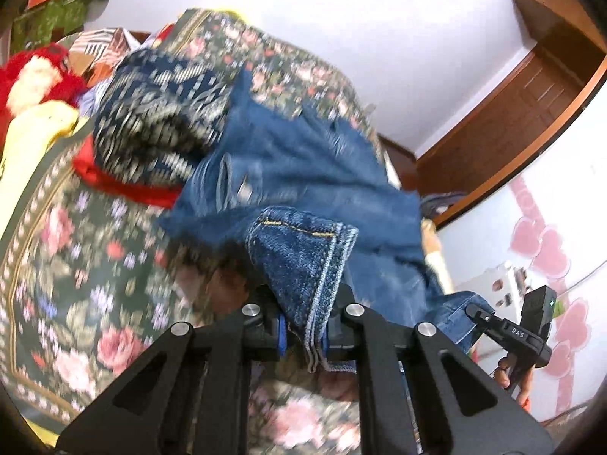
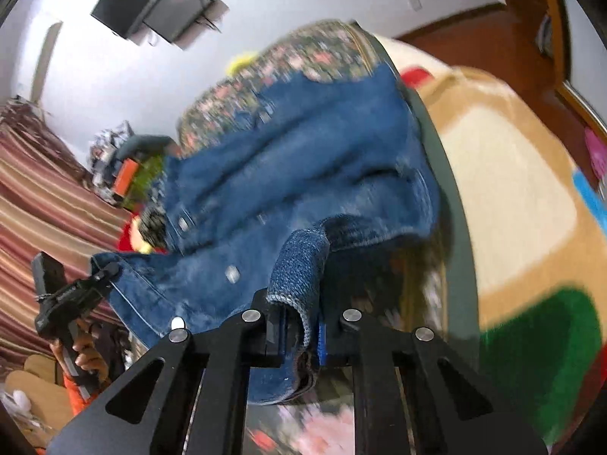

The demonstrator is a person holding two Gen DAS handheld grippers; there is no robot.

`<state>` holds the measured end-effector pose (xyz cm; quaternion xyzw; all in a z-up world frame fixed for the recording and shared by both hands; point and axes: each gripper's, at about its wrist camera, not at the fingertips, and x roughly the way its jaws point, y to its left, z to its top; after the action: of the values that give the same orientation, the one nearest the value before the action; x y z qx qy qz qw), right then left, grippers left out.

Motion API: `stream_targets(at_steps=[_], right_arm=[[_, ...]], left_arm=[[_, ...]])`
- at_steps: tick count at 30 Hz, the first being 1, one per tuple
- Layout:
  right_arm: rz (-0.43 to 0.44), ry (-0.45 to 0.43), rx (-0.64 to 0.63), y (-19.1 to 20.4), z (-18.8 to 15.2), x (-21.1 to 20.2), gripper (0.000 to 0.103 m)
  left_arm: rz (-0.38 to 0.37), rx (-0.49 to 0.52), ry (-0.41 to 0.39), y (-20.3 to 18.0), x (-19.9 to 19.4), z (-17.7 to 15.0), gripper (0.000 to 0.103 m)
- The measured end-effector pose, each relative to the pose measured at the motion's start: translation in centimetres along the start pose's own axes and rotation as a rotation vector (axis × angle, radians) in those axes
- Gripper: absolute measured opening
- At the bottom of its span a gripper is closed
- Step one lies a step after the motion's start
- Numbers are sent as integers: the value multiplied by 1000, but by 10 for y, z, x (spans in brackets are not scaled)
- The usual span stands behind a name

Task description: Fold large clothes

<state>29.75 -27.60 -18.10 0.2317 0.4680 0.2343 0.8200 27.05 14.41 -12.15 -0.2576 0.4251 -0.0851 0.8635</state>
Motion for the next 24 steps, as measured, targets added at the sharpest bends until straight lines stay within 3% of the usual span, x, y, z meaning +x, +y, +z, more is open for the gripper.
stream_targets(at_steps=[3,10,14,24], right_arm=[[-9,-78,-53,15,28,-6,10],[-50,-216,-127,32,110,1,10],[-55,-193,-136,26,152,34,10],[-144,-102,-125,-12,195,130,10]], left_arm=[[-31,-10,-37,-7,-1,27,11],[29,-23,-138,-20,17,98,11],[102,-27,-135,-16,53,130,11],[267,-28,-34,24,169,170,11]])
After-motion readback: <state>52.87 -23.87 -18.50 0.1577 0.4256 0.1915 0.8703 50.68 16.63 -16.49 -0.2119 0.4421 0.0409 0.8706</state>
